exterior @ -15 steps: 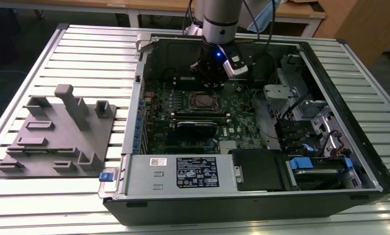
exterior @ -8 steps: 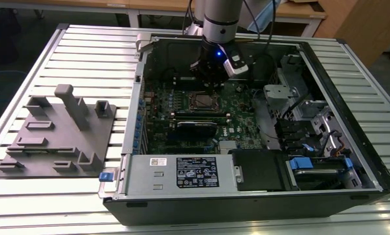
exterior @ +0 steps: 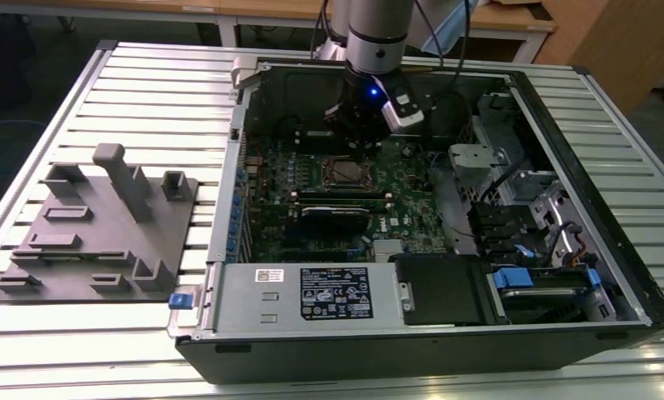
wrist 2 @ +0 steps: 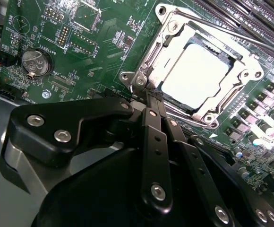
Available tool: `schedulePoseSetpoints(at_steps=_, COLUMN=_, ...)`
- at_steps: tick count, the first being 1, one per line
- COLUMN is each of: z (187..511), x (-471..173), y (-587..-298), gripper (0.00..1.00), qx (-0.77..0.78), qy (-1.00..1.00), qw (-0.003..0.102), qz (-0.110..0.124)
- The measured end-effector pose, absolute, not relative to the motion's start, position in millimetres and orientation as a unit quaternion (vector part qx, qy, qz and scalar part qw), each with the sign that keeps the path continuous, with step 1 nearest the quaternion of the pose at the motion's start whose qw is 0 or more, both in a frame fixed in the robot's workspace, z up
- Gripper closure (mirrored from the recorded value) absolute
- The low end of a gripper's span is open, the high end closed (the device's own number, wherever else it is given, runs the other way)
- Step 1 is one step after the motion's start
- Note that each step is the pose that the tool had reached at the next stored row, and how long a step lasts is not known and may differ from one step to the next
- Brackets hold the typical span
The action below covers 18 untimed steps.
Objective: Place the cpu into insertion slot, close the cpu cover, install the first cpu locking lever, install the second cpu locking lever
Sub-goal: 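Install the first cpu locking lever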
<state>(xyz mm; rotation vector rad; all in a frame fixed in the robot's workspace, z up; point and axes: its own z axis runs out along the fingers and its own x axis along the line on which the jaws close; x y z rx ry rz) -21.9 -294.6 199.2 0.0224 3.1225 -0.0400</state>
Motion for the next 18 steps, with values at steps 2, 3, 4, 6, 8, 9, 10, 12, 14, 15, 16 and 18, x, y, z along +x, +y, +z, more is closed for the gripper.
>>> schedulePoseSetpoints(at_steps=2, z=199.0, x=-21.7, y=-294.7, gripper=0.89, qx=0.007, qy=1.0, qw=0.009, qz=-0.013)
schedulePoseSetpoints(at_steps=3, z=198.9, x=-21.6, y=-294.8, gripper=0.89, qx=0.007, qy=1.0, qw=0.009, qz=-0.013)
schedulePoseSetpoints(at_steps=4, z=198.9, x=-21.6, y=-294.8, gripper=0.89, qx=0.007, qy=1.0, qw=0.009, qz=-0.013)
schedulePoseSetpoints(at_steps=6, z=198.8, x=-21.5, y=-295.0, gripper=0.89, qx=0.007, qy=1.0, qw=0.009, qz=-0.013)
schedulePoseSetpoints(at_steps=8, z=198.8, x=-21.5, y=-295.1, gripper=0.89, qx=0.007, qy=1.0, qw=0.009, qz=-0.013)
schedulePoseSetpoints(at_steps=9, z=198.8, x=-21.6, y=-295.2, gripper=0.89, qx=0.007, qy=1.0, qw=0.009, qz=-0.013)
schedulePoseSetpoints(at_steps=10, z=198.9, x=-21.6, y=-295.3, gripper=0.89, qx=0.007, qy=1.0, qw=0.009, qz=-0.013)
schedulePoseSetpoints(at_steps=12, z=199.4, x=-21.6, y=-295.3, gripper=0.89, qx=0.007, qy=1.0, qw=0.009, qz=-0.013)
schedulePoseSetpoints(at_steps=14, z=199.9, x=-21.6, y=-295.4, gripper=0.89, qx=0.007, qy=1.0, qw=0.009, qz=-0.013)
schedulePoseSetpoints(at_steps=15, z=200.1, x=-21.6, y=-295.4, gripper=0.89, qx=0.007, qy=1.0, qw=0.009, qz=-0.013)
schedulePoseSetpoints(at_steps=16, z=200.5, x=-21.6, y=-295.4, gripper=0.89, qx=0.007, qy=1.0, qw=0.009, qz=-0.013)
schedulePoseSetpoints(at_steps=18, z=201.7, x=-21.6, y=-295.4, gripper=0.89, qx=0.007, qy=1.0, qw=0.009, qz=-0.013)
